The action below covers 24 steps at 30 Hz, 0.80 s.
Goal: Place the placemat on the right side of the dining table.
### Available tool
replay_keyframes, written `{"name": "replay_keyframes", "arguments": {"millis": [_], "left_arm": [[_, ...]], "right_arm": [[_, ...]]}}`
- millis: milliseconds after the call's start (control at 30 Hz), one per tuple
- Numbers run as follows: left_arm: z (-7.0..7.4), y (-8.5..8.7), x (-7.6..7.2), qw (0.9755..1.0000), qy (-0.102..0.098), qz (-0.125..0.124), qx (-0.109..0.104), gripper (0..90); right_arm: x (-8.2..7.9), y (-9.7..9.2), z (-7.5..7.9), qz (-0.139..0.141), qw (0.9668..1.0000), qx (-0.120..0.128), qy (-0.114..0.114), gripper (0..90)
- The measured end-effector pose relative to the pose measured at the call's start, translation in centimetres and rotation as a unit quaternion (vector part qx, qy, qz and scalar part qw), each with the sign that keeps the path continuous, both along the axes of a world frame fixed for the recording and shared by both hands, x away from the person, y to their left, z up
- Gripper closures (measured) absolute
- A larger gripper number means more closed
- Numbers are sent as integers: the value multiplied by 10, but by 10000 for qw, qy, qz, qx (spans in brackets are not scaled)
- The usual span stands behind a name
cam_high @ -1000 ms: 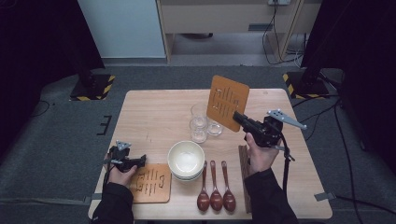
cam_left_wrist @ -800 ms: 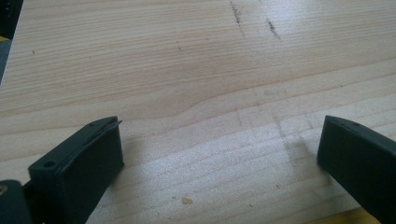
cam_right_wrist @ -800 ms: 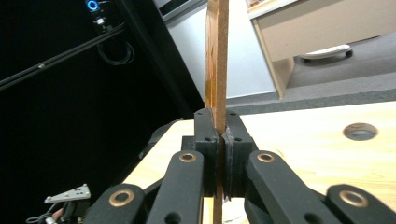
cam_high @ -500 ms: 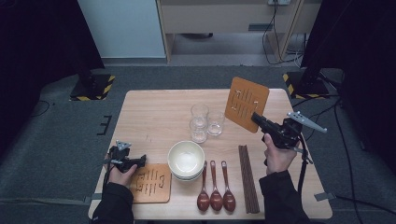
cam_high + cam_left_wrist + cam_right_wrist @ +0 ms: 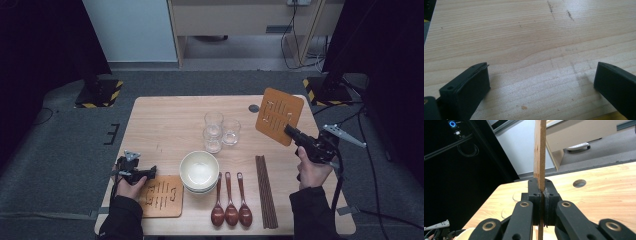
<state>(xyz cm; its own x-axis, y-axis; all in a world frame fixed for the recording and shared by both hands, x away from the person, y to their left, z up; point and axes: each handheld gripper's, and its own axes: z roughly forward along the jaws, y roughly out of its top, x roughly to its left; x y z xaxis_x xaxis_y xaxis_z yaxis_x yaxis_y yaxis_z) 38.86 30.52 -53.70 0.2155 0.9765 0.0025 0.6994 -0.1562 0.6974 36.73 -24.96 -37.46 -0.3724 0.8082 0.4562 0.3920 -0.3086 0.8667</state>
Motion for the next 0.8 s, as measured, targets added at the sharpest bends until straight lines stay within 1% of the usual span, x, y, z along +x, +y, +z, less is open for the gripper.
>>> {"name": "replay_keyframes", "arguments": {"millis": [133, 300, 600, 733, 800], "left_arm": [[0, 0, 0, 10000, -1, 0, 0, 0], [0, 0, 0, 10000, -1, 1, 0, 0], [0, 0, 0, 10000, -1, 2, 0, 0], [0, 0, 0, 10000, -1, 1, 0, 0], [0, 0, 0, 10000, -1, 1, 0, 0]], "right_arm": [[-1, -8, -6, -69, 9999, -32, 86, 872], [-1, -17, -17, -130, 9996, -24, 231, 872], [-3, -33, -43, -236, 9982, -128, 542, 873], [-3, -38, -48, -270, 9975, -149, 635, 873], [-2, -41, -51, -288, 9972, -121, 676, 873]]}}
